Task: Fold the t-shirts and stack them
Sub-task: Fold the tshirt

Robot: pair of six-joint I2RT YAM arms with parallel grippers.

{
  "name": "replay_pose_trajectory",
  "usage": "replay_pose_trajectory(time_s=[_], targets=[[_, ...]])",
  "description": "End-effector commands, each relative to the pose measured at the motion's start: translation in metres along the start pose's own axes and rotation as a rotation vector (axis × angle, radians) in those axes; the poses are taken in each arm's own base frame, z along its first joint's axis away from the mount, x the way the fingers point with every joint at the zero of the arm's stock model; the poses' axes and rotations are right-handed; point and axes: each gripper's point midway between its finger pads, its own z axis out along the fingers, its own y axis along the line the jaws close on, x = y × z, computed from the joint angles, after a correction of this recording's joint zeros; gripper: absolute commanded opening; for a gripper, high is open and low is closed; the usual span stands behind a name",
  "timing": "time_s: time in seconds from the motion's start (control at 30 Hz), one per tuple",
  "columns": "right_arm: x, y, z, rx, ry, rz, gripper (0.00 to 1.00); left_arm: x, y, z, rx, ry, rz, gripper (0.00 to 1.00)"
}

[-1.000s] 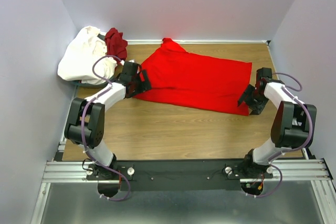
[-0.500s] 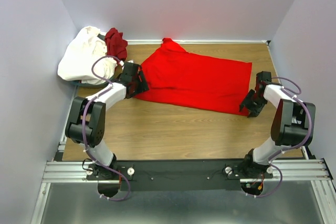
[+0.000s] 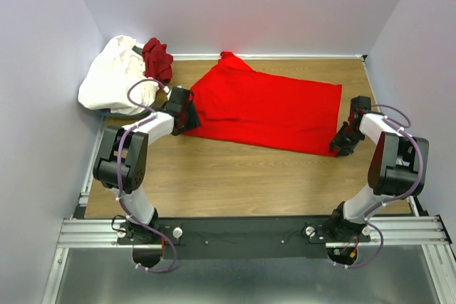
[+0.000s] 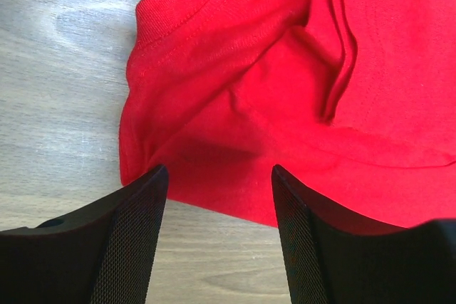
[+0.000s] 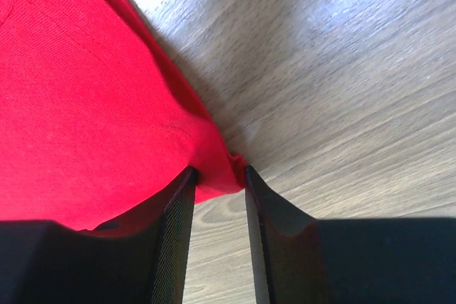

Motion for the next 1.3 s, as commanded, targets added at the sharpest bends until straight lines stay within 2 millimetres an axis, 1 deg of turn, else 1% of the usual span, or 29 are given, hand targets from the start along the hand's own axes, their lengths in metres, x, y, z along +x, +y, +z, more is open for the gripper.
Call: replay_pose_trajectory(time_s=[0.0,0.03,0.13,0.17,0.27,0.37,0.43,0.53,0.6,0.73,0.77,0.83,0.87,0.93,0.97,1.03,1.07,1.1,1.13,1.2,1.23,1.27], targets=[[-0.006,-0.003,0.015,0.011,0.004,-0.001,0.36,0.002,0.003,0.009,-0.027,-0.011,0.002,0.66],[-0.008,-0.003,0.015,0.011,0.001,-0.001,0.32,0.004,0.005,0.010,-0.029,-0.006,0.001,0.65],[-0.010,-0.003,0.017,0.015,0.004,-0.005,0.21,0.008,0.006,0.010,-0.028,0.000,0.001,0.65],[-0.011,-0.004,0.017,0.021,0.002,-0.003,0.11,0.011,0.008,0.010,-0.032,0.005,0.000,0.65],[-0.015,-0.011,0.016,0.038,-0.010,0.006,0.00,0.015,0.008,0.007,-0.026,0.012,-0.004,0.65],[-0.020,-0.021,0.014,0.065,-0.030,0.018,0.01,0.021,0.007,0.003,-0.008,0.020,-0.016,0.65],[-0.024,-0.029,0.013,0.080,-0.035,0.032,0.01,0.025,0.000,-0.002,0.010,0.023,-0.019,0.64],[-0.029,-0.045,0.012,0.122,-0.047,0.059,0.00,0.034,-0.009,-0.009,0.043,0.027,-0.018,0.63],[-0.030,-0.058,0.010,0.141,-0.048,0.099,0.01,0.045,-0.015,-0.015,0.058,0.041,-0.003,0.63],[-0.035,-0.079,0.007,0.183,-0.067,0.158,0.00,0.063,-0.023,-0.031,0.093,0.056,0.001,0.63],[-0.036,-0.083,0.006,0.197,-0.074,0.168,0.01,0.069,-0.026,-0.039,0.110,0.057,0.010,0.63],[-0.040,-0.087,0.002,0.203,-0.095,0.188,0.01,0.076,-0.031,-0.049,0.131,0.066,-0.004,0.63],[-0.042,-0.090,-0.001,0.214,-0.110,0.196,0.00,0.077,-0.037,-0.058,0.156,0.056,0.000,0.63],[-0.047,-0.092,-0.007,0.221,-0.137,0.206,0.01,0.077,-0.042,-0.068,0.173,0.050,-0.002,0.63],[-0.048,-0.093,-0.009,0.223,-0.146,0.209,0.00,0.072,-0.050,-0.077,0.195,0.032,-0.006,0.63],[-0.049,-0.092,-0.011,0.214,-0.156,0.212,0.00,0.066,-0.055,-0.084,0.205,0.011,-0.005,0.63],[-0.050,-0.089,-0.013,0.200,-0.161,0.212,0.01,0.060,-0.064,-0.090,0.226,-0.009,-0.003,0.63],[-0.051,-0.087,-0.014,0.189,-0.162,0.211,0.01,0.056,-0.069,-0.092,0.233,-0.019,-0.002,0.63],[-0.052,-0.084,-0.016,0.172,-0.165,0.209,0.05,0.049,-0.076,-0.091,0.238,-0.028,0.001,0.63],[-0.052,-0.081,-0.018,0.152,-0.165,0.203,0.10,0.048,-0.085,-0.088,0.246,-0.023,0.034,0.63],[-0.052,-0.079,-0.020,0.136,-0.168,0.200,0.23,0.044,-0.093,-0.084,0.249,-0.022,0.043,0.63],[-0.052,-0.078,-0.020,0.131,-0.166,0.198,0.33,0.046,-0.099,-0.082,0.251,-0.019,0.057,0.63]])
